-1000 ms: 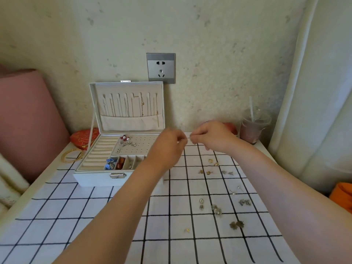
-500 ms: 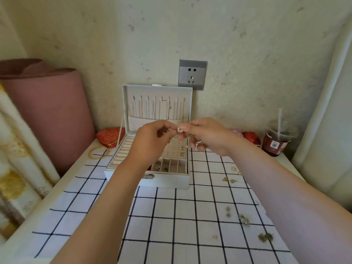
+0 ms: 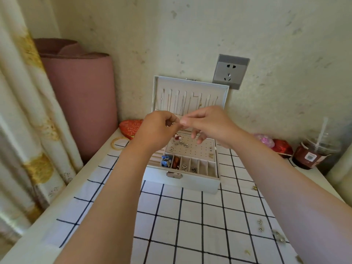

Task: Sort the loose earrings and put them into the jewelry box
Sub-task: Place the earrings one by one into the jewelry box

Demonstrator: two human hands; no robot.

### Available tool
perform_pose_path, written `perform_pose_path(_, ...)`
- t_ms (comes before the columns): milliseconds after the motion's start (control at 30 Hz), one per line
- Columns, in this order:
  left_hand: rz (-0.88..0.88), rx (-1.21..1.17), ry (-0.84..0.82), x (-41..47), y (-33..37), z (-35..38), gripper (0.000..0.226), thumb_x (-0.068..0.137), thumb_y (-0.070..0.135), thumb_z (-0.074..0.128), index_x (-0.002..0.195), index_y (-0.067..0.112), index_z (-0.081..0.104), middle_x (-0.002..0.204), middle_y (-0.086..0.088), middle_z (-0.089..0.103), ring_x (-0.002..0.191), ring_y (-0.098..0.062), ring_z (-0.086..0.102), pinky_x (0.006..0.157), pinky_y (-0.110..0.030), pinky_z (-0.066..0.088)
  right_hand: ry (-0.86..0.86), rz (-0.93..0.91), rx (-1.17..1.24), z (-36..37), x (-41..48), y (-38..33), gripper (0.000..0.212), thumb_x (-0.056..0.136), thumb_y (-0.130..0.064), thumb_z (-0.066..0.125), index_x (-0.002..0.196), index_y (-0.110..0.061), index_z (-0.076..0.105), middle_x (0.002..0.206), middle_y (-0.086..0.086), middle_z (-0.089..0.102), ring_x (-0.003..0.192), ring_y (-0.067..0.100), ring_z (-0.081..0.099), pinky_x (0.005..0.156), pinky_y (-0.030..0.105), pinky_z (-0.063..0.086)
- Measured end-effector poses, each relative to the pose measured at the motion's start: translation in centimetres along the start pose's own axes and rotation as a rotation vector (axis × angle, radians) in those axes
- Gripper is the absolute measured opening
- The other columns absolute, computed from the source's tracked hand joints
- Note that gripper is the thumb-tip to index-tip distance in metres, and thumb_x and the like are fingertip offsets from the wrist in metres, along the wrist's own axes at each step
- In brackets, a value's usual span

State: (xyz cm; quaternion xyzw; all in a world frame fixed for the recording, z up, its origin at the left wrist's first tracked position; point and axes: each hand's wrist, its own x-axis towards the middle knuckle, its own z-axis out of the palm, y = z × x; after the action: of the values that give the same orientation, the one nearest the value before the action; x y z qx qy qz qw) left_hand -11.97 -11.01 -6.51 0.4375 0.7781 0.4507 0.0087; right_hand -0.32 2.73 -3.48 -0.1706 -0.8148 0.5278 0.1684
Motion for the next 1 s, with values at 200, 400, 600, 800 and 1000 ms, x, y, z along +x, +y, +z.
perform_pose_path(200,-0.022,-0.038,-0.037,0.2,-1.4,-0.3,0.006,0.088,0.028,0.072,0.085,0.024,0.073,0.070,0.007,0.067,0.059,0.000,0.055,0.058,-0.015,0.043,0.023,0.002,-0.067,1.1,1.6,1.1,0.018,0.080,-0.009,0.081,0.096,-0.016,0.076,0.084,0.010,0.076,0.056,0.014,0.064,0.050,0.028,0.055)
perform_pose_path(400,-0.106,-0.072,-0.073,0.0,-3.6,0.5,0.014,0.094,0.028,0.064,0.101,0.023,0.076,0.082,0.008,0.073,0.072,-0.008,0.066,0.072,-0.030,0.057,0.170,-0.064,-0.490,1.2,3.8,4.7,0.014,0.088,-0.021,0.076,0.101,-0.018,0.078,0.099,-0.005,0.074,0.085,0.005,0.068,0.085,0.030,0.057)
perform_pose_path(600,-0.126,-0.011,-0.045,0.5,-4.0,1.3,0.031,0.102,0.025,0.047,0.102,0.005,0.071,0.087,-0.013,0.070,0.075,-0.024,0.064,0.074,-0.040,0.055,0.174,-0.063,-0.704,1.7,4.5,6.5,0.017,0.087,-0.027,0.076,0.103,-0.022,0.077,0.100,-0.006,0.075,0.091,0.007,0.068,0.089,0.033,0.056)
perform_pose_path(800,-0.129,-0.085,-0.048,0.7,-3.9,1.7,0.032,0.102,0.016,0.044,0.126,0.013,0.064,0.102,-0.001,0.069,0.081,-0.012,0.060,0.078,-0.027,0.051,0.170,-0.153,-0.884,2.1,4.6,6.4,0.015,0.089,-0.033,0.072,0.100,-0.025,0.078,0.096,-0.008,0.076,0.088,0.011,0.068,0.082,0.034,0.057)
perform_pose_path(1000,-0.192,-0.227,-0.020,0.5,-3.5,1.7,0.015,0.099,0.016,0.050,0.112,0.019,0.058,0.090,0.002,0.070,0.057,-0.010,0.063,0.054,-0.019,0.052,0.127,-0.292,-1.107,2.3,4.4,6.0,0.016,0.091,-0.033,0.069,0.101,-0.025,0.076,0.093,-0.003,0.070,0.088,0.018,0.064,0.074,0.038,0.055)
